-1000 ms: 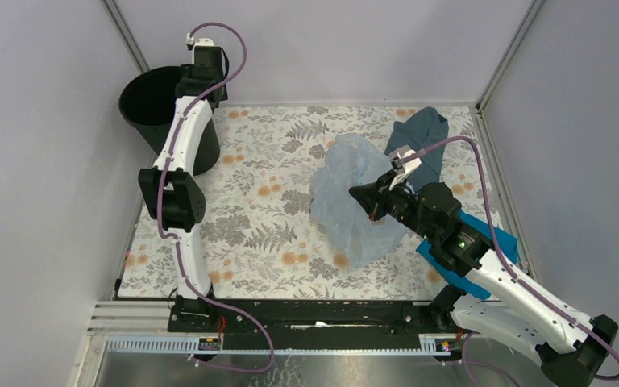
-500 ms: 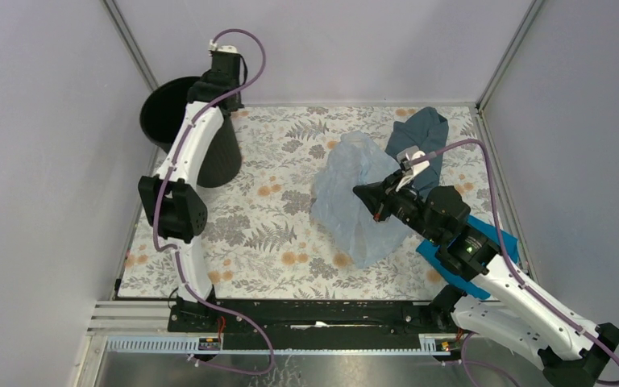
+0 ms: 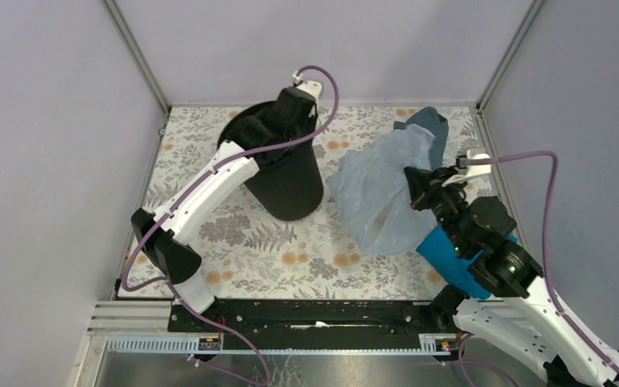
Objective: Put the trash bags into the trash bin
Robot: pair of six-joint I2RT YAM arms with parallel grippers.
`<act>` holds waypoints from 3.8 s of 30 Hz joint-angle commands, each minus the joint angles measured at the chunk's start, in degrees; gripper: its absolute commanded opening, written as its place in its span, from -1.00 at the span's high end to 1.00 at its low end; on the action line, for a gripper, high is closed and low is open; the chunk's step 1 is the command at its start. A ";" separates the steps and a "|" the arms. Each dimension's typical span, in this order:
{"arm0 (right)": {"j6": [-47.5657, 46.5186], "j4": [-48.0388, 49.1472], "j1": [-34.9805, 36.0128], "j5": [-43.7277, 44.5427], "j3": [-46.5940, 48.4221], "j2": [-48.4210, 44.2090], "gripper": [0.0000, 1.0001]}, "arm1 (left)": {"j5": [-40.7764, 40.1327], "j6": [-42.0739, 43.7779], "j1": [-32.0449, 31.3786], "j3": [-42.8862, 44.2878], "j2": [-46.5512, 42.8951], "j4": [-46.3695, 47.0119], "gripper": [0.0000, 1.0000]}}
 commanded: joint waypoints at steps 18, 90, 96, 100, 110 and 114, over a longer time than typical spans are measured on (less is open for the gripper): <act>-16.97 -3.84 0.29 8.18 23.68 9.53 0.98 | 18.94 -3.86 -7.56 0.10 -5.63 2.61 -0.69; 33.04 24.21 0.53 -26.18 40.31 40.17 1.00 | -5.51 -10.53 14.39 -34.86 -61.55 10.63 -0.98; 26.49 14.69 0.46 -17.77 34.26 32.17 1.00 | -1.48 -8.17 14.39 -28.39 -55.05 12.84 -0.98; 23.69 8.65 0.48 -18.57 35.98 31.42 1.00 | 7.53 -9.06 14.39 -17.02 -40.88 4.98 -0.94; 29.16 11.95 0.51 -27.92 31.63 30.69 1.00 | 30.88 -15.58 14.27 -26.14 -31.15 20.06 -0.50; 30.34 13.44 0.46 -34.38 33.23 33.82 1.00 | 28.52 -17.06 10.93 -31.26 -30.23 19.77 -0.23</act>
